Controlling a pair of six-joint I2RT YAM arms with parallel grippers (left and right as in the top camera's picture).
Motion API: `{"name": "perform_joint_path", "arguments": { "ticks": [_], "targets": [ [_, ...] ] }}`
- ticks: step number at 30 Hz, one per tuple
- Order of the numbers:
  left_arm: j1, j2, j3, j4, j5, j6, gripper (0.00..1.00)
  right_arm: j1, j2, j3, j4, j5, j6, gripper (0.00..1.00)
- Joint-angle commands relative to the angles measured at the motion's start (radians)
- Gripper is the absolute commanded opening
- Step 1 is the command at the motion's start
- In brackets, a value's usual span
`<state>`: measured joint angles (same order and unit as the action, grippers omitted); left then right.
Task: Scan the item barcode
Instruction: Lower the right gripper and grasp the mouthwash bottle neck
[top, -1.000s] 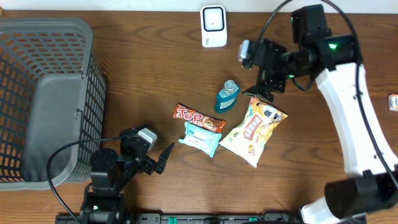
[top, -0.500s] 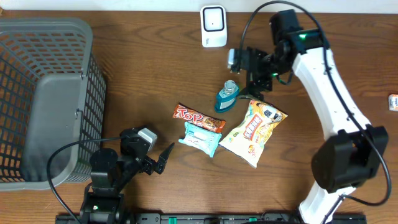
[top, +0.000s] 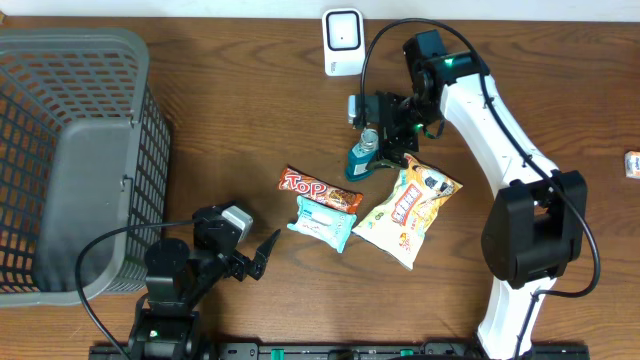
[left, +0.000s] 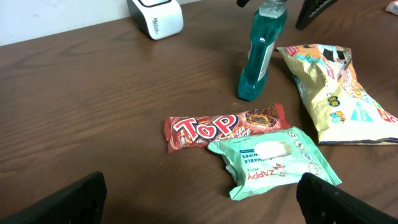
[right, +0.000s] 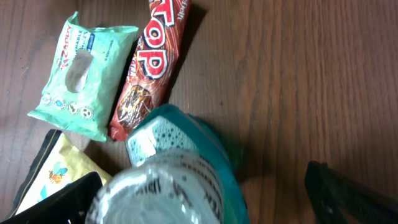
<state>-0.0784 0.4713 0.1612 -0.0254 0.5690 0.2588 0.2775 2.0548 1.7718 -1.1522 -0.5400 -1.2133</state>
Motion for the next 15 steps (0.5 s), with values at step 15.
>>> {"name": "perform_joint_path", "arguments": {
  "ticks": [15],
  "targets": [
    [0.003,0.0,-0.007,0.003,-0.005,-0.009,0.98,0.047,0.068,0.0,0.049,0.065,0.05,0.99]
  ]
}}
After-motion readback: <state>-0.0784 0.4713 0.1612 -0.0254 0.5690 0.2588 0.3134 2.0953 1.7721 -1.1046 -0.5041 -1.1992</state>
